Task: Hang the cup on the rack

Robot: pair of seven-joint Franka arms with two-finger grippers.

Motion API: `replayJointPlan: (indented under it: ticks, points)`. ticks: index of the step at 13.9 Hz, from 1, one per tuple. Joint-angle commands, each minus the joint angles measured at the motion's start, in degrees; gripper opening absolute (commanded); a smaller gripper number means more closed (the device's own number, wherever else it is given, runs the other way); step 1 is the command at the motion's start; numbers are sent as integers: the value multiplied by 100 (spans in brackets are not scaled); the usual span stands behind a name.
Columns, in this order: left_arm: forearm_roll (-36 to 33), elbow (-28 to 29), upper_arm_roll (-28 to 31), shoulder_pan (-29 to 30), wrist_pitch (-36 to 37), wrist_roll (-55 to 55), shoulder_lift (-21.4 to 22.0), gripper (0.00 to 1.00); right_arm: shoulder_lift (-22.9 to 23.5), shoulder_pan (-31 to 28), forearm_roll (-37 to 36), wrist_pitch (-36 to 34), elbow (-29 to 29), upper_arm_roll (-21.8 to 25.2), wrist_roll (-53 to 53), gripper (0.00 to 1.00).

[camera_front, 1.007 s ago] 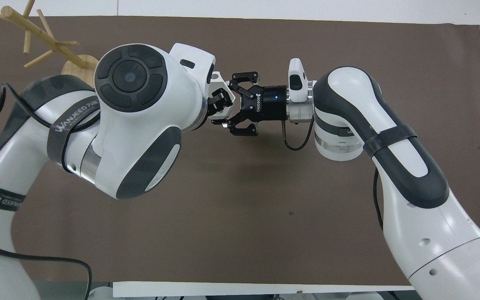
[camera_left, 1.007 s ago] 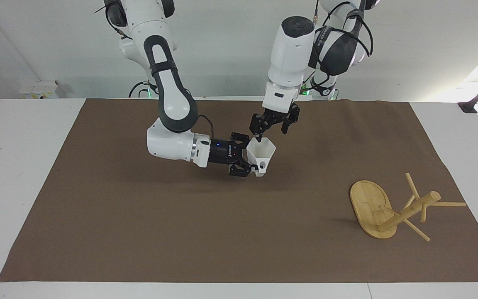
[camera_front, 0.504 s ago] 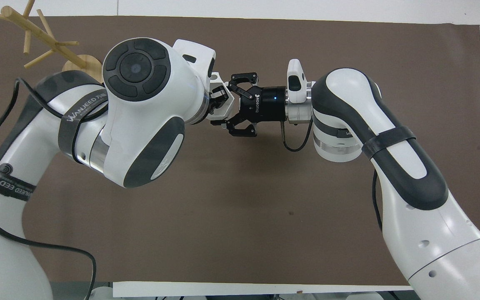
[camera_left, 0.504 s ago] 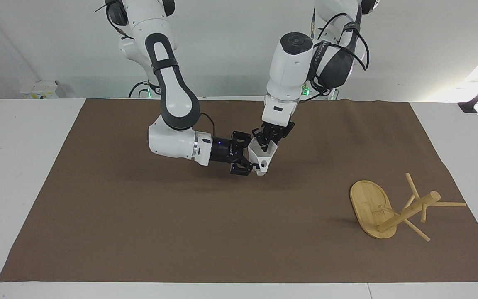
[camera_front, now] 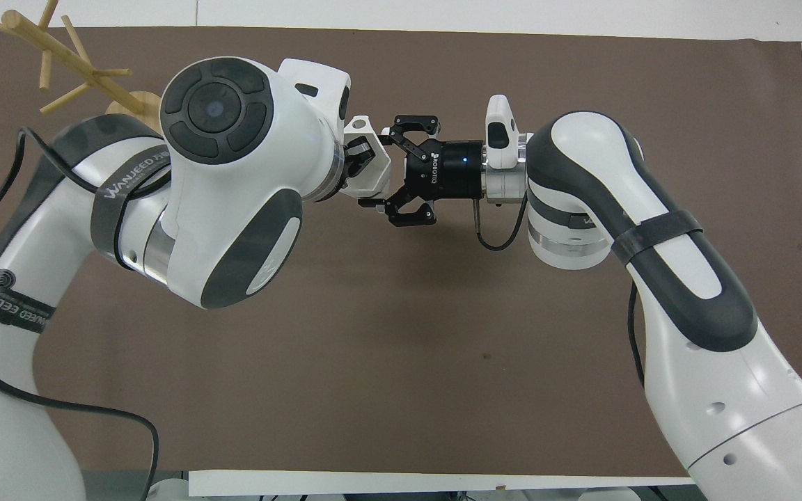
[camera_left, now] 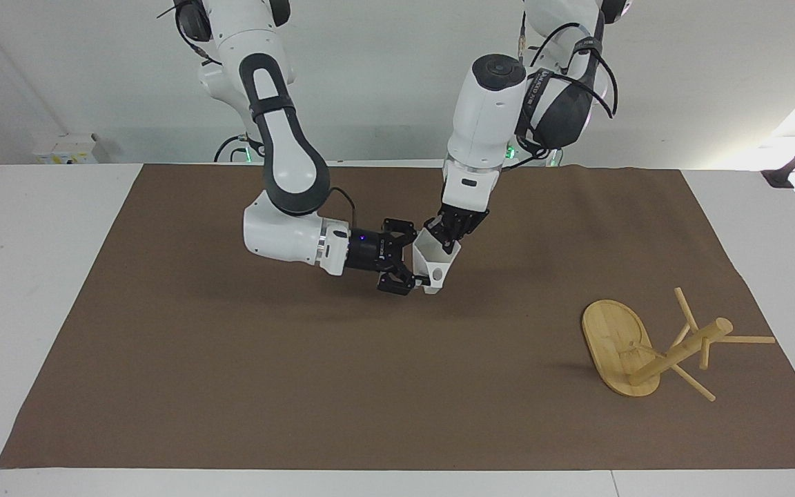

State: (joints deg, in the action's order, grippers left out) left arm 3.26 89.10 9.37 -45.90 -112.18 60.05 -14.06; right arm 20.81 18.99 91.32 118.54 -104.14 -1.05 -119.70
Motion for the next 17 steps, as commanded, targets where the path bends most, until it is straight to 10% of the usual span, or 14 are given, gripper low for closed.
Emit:
replayJointPlan:
  ticks: [1,9,17]
  points:
    - [-246,97,30,168,-373,226,9,0,-515,-447,-385,-269,-430,-9,61,99]
    - [-255,2907,-23,1767,-4967,-301,782,0,-892,-3067,-4108,-2282,-10,9,1155,99]
    - [-238,3500,-49,2594,-5253,-494,993,0,-1931,-3165,-7028,-1615,193,-26,3163,99]
